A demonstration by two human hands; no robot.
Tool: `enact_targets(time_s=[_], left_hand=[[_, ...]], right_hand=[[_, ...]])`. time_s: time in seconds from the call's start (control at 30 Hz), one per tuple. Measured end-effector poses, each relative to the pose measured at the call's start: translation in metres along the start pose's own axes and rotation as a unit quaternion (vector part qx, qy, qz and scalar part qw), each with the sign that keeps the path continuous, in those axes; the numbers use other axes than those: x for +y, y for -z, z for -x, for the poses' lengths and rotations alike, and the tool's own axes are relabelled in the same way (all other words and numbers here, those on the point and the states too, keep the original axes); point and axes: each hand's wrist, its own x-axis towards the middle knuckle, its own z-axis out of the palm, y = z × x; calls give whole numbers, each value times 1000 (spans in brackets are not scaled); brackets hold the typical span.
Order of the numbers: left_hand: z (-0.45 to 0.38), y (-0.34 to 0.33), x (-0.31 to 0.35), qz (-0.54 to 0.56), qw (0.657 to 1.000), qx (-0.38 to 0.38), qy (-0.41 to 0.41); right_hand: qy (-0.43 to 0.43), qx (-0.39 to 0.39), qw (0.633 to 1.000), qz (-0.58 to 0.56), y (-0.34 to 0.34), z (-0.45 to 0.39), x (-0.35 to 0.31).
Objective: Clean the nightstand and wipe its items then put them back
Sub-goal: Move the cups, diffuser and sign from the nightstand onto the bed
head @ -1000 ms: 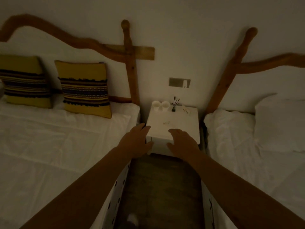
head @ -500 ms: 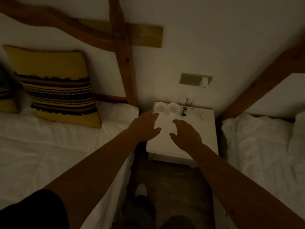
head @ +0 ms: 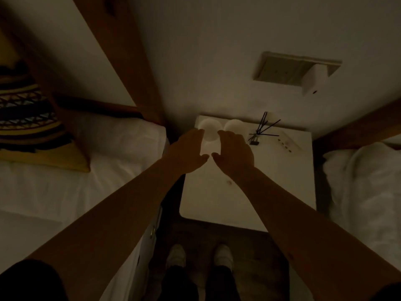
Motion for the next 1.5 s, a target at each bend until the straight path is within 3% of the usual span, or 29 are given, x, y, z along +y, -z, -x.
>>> enact_targets(time_s=[0.1,0.27,0.5,0.83,1.03,1.17,1.5], left_hand=[[-35,-25,-16,-19,1000,10,7],[-74,-50,-36,-26,1000,-2,17],[-100,-67,-55,131,991,34,4],[-92,-60,-61,182,980,58,53],[-1,-28,-85,200,964,139,105],[91,-9,-113,230,941,177,176],[343,-12,-175,221,844,318,372]], right_hand=[[22,17,999,35,-24,-35,15],[40,-27,994,100,-54,-77,31],[74,3,991,112,-83,-103,41],[126,57,987,76,-79,-100,23],[212,-3,977,-29,-80,-77,-42],[280,-90,943,-155,-86,-43,-112],[452,-228,845,-171,-135,104,-304]])
